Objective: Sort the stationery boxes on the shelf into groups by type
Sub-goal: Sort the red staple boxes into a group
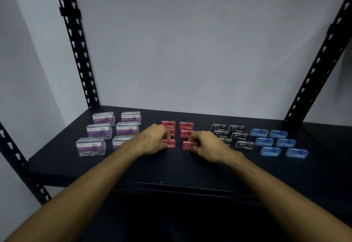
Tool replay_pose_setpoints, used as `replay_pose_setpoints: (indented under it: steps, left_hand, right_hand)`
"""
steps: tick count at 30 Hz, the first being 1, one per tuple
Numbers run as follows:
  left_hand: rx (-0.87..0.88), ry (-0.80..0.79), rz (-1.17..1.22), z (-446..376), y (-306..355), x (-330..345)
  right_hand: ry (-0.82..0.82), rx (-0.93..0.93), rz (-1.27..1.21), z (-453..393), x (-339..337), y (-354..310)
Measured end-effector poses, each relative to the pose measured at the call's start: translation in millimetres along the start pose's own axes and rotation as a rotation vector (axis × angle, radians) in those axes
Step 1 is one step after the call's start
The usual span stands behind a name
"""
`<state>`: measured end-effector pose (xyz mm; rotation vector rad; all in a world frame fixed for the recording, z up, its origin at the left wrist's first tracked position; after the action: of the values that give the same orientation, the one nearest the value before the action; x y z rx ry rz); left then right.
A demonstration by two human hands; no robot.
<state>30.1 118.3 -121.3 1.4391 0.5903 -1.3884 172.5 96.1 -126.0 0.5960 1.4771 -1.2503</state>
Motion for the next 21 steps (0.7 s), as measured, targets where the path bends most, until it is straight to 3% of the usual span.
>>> replay_pose_setpoints:
  steps: [21]
  left_hand:
    - [-0.002, 0.007, -0.082, 4.2, 4.6, -7.3]
  right_hand:
    - [0.033, 0.03, 0.073, 3.8, -0.9, -1.3]
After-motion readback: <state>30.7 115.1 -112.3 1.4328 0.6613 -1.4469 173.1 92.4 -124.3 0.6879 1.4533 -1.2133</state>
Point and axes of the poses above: each hand's wrist, its own z-axis away from the middle knuckle, its own x-axis out of the palm, y = z × x, the point moved 10 cm from there along -z, towards the middle knuckle, and after that the axes turned 10 degrees about -y, right-handed, at the moved point
